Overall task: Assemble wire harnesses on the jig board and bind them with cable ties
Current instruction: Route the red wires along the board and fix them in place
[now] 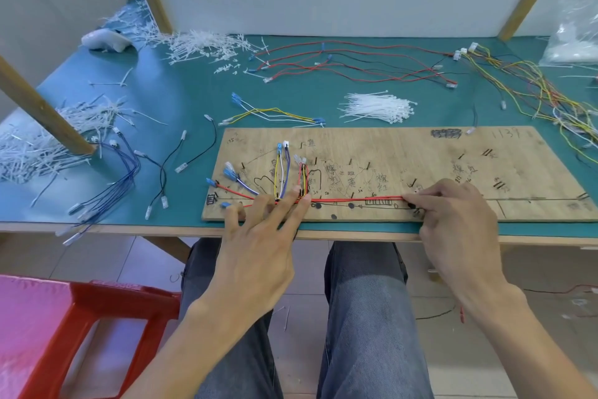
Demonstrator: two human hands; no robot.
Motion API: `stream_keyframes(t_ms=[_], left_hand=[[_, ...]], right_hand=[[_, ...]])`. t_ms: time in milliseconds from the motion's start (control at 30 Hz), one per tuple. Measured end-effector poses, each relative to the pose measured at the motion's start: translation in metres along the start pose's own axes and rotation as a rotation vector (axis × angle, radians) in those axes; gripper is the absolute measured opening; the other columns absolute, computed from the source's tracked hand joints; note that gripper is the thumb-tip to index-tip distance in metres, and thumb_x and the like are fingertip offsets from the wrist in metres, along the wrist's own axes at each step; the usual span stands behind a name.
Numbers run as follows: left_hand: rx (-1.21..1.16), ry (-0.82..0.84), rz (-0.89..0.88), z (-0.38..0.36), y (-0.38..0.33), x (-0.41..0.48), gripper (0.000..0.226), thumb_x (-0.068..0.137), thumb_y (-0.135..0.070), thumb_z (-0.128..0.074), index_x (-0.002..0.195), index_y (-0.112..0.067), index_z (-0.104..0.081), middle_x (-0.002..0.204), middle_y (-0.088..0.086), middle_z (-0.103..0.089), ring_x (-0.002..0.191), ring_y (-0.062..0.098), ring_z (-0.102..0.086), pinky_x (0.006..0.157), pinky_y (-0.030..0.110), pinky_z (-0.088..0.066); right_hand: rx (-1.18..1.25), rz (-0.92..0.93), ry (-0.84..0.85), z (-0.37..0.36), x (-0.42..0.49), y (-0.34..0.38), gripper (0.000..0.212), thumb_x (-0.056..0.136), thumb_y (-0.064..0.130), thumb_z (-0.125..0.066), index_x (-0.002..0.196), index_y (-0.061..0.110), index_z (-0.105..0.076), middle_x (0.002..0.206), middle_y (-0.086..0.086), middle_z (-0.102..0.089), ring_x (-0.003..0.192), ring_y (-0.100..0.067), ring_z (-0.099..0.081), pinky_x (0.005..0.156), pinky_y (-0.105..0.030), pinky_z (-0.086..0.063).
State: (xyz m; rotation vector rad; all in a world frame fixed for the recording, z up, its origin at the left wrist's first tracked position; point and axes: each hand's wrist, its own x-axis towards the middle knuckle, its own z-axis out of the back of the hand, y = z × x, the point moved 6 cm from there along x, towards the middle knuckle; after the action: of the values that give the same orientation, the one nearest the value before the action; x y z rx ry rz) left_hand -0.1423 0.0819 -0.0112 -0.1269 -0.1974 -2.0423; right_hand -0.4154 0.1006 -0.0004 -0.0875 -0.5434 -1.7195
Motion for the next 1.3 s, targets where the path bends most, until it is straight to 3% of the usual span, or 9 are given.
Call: stream_keyframes(t_ms=[167,333,567,1000,1300], left_hand=[[0.005,0.001,0.023,-0.004,-0.003,-0.003,0.09,0.081,-0.021,-0.072,0.162,-0.026,-0.035,0.166,-0.004,-0.038,0.123,0.03,-0.043,0.095,0.052,-0.033],[-0.012,0.006,0.013,-0.004,-0.001,-0.006,0.091,0.082,-0.022,-0.069,0.164,-0.027,-0.03,0.168,-0.005,-0.033,0.12,0.031,-0.047,0.095,0.05,-0.034],[-0.051,-0.039,0.02,0.005,-0.001,-0.015,0.088,0.076,-0.016,-0.072,0.158,-0.022,-0.043,0.162,-0.007,-0.044,0.115,0.028,-0.049,0.09,0.047,-0.036],[0.014,-0.037,0.054,0.006,-0.006,-0.006,0.086,0.071,-0.018,-0.076,0.153,-0.019,-0.051,0.153,-0.004,-0.052,0.11,0.03,-0.044,0.086,0.049,-0.034],[-0.031,-0.097,0.029,0.012,-0.005,-0.011,0.085,0.073,-0.015,-0.078,0.153,-0.02,-0.05,0.155,-0.004,-0.05,0.111,0.03,-0.049,0.085,0.047,-0.035]], right_hand=[[-0.077,0.071,0.02,0.001,-0.011,0.006,0.044,0.072,-0.015,-0.076,0.111,0.006,-0.082,0.1,-0.008,-0.066,0.092,-0.035,-0.049,0.059,-0.046,-0.055],[-0.16,0.155,0.068,-0.001,-0.02,0.004,0.063,0.069,-0.011,-0.072,0.129,0.005,-0.072,0.116,-0.011,-0.062,0.101,-0.035,-0.049,0.082,-0.052,-0.056],[-0.158,0.147,0.081,0.002,-0.028,0.008,0.072,0.07,-0.007,-0.069,0.139,0.012,-0.062,0.135,-0.01,-0.054,0.114,-0.037,-0.049,0.087,-0.054,-0.056],[-0.207,0.167,0.057,0.007,-0.029,0.004,0.062,0.077,0.0,-0.072,0.136,0.015,-0.067,0.126,-0.004,-0.063,0.108,-0.036,-0.05,0.075,-0.052,-0.054],[-0.124,0.121,0.052,0.01,-0.026,0.004,0.053,0.09,0.016,-0.071,0.142,0.017,-0.061,0.133,-0.006,-0.058,0.115,-0.032,-0.042,0.092,-0.054,-0.053]])
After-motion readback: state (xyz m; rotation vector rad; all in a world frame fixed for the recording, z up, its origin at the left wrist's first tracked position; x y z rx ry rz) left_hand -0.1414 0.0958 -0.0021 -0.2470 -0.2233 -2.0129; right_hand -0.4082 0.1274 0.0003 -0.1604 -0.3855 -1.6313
